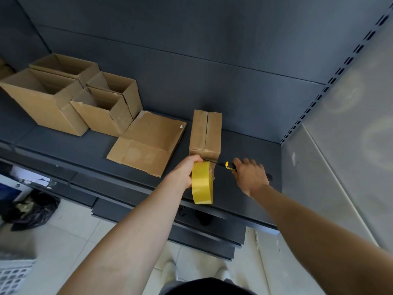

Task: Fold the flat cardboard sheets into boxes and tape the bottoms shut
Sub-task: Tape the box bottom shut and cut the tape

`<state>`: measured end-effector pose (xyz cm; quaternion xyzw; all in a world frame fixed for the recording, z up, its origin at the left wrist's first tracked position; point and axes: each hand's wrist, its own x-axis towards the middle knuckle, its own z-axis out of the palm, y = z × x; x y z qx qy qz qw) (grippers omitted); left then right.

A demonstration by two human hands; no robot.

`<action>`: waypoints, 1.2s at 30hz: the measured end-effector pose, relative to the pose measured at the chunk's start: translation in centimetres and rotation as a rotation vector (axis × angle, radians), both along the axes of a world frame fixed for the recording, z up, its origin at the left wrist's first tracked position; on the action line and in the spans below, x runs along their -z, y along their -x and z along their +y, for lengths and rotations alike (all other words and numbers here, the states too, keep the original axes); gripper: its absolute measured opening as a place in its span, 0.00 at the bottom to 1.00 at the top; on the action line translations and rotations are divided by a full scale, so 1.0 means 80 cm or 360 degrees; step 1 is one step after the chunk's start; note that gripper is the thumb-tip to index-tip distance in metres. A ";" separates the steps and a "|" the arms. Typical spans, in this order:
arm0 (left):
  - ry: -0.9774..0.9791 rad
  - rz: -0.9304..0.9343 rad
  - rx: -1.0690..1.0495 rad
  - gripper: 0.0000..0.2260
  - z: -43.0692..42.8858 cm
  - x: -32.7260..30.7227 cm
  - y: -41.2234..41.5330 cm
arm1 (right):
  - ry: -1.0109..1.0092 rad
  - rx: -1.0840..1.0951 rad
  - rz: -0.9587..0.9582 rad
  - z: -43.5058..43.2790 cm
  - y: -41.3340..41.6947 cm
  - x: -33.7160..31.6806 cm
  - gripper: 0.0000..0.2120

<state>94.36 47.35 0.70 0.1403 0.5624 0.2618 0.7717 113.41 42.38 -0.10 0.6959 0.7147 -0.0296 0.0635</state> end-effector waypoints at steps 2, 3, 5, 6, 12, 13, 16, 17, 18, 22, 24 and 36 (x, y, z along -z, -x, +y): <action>0.0011 0.0001 -0.0015 0.05 0.002 -0.001 0.002 | -0.0012 -0.0001 -0.0060 0.004 0.005 0.000 0.09; 0.0012 0.0008 -0.0020 0.05 0.003 -0.001 0.004 | -0.0012 0.0005 -0.0083 0.005 0.007 -0.001 0.10; 0.0008 0.0048 -0.0012 0.05 0.006 -0.001 0.007 | 0.0001 0.0014 -0.0108 0.007 0.011 0.000 0.11; 0.0003 0.0076 0.0007 0.05 0.008 0.000 0.008 | 0.0014 0.0020 -0.0111 0.008 0.012 0.001 0.12; -0.0055 0.0217 0.0149 0.04 0.011 -0.002 0.013 | 0.0072 0.0024 -0.0120 0.013 0.012 -0.001 0.16; -0.0062 0.0230 0.0165 0.04 0.012 -0.001 0.014 | 0.0077 0.0024 -0.0117 0.013 0.011 -0.001 0.16; -0.0062 0.0226 0.0154 0.03 0.012 -0.002 0.013 | 0.0096 0.0054 -0.0119 0.013 0.009 -0.002 0.17; -0.0060 0.0226 0.0141 0.03 0.013 -0.002 0.012 | 0.0102 0.0054 -0.0120 0.015 0.010 -0.003 0.17; -0.0061 0.0236 0.0143 0.03 0.013 -0.002 0.013 | 0.0105 0.0047 -0.0126 0.015 0.011 -0.003 0.18; -0.0076 0.0265 0.0209 0.05 0.015 -0.005 0.021 | 0.0180 0.0102 -0.0291 0.005 -0.006 0.000 0.22; -0.0087 0.0282 0.0241 0.06 0.017 -0.005 0.030 | 0.0193 0.0165 -0.0347 -0.005 -0.021 0.006 0.22; -0.0100 0.0333 0.0318 0.13 0.011 -0.003 0.033 | 0.0174 0.0522 0.0051 0.013 -0.004 -0.006 0.21</action>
